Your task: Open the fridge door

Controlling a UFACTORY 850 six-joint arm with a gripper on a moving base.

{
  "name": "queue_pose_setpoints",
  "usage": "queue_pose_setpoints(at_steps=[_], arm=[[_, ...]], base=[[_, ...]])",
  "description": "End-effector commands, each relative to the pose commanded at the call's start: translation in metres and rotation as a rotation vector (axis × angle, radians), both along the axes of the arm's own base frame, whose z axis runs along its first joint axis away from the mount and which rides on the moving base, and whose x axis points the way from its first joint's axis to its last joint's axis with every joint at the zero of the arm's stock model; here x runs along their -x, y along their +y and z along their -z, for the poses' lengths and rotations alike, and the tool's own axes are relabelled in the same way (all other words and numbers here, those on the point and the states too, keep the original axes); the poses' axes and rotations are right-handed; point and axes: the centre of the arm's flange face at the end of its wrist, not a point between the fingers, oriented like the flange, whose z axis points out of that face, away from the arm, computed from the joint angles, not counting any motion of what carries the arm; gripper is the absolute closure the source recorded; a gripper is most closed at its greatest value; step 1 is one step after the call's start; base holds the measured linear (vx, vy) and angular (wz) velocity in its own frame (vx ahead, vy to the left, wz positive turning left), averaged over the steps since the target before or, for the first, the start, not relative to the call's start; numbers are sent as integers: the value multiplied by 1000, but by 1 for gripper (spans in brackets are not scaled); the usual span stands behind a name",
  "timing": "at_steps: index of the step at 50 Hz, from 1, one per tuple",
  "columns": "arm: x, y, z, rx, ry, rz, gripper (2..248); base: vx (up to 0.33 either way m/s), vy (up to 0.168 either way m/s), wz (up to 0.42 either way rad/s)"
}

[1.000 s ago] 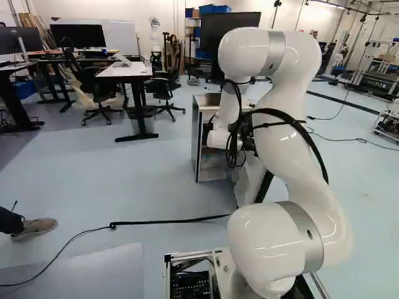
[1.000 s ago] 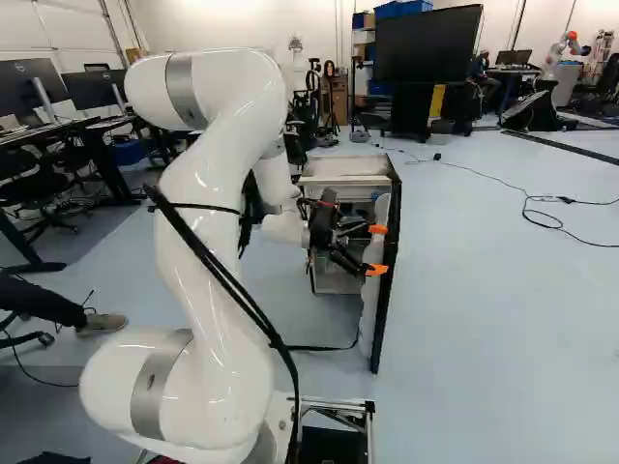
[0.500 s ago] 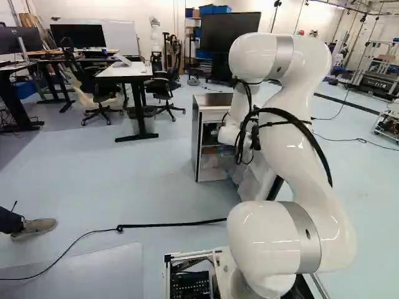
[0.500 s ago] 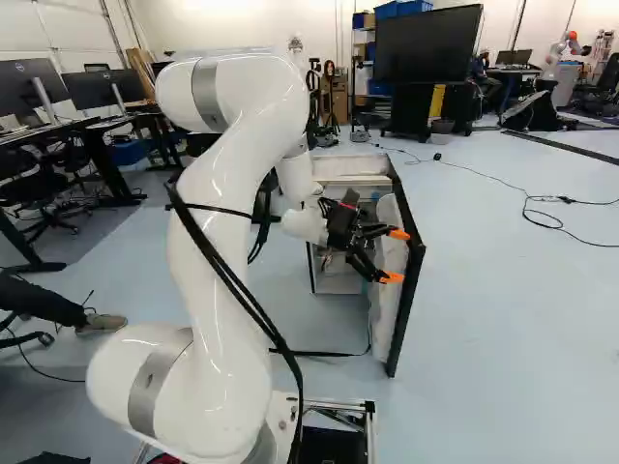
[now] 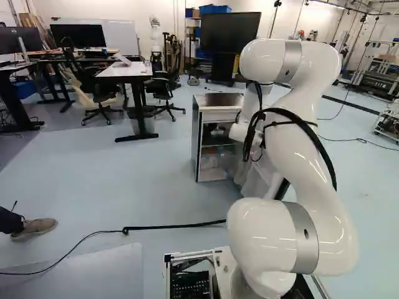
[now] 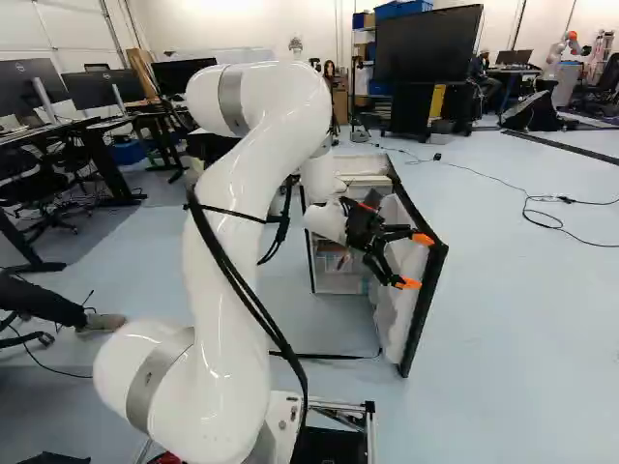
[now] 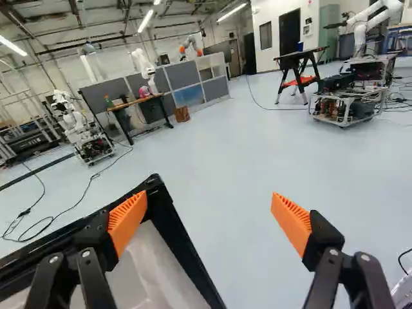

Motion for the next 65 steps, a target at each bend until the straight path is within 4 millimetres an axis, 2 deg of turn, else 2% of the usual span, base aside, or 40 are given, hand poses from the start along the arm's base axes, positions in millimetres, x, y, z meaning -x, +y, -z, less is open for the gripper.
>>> queue_pose_setpoints(at_steps=[13, 27, 39, 65], arm=[[-3, -31, -1, 7, -29, 64, 3], [-3, -37, -2, 9, -34, 72, 3], [2, -19, -2, 14, -1, -9, 3], [19, 34, -5, 40, 98, -341, 3]], base=[[0, 0, 0], [0, 0, 0], [0, 0, 0], [0, 0, 0]])
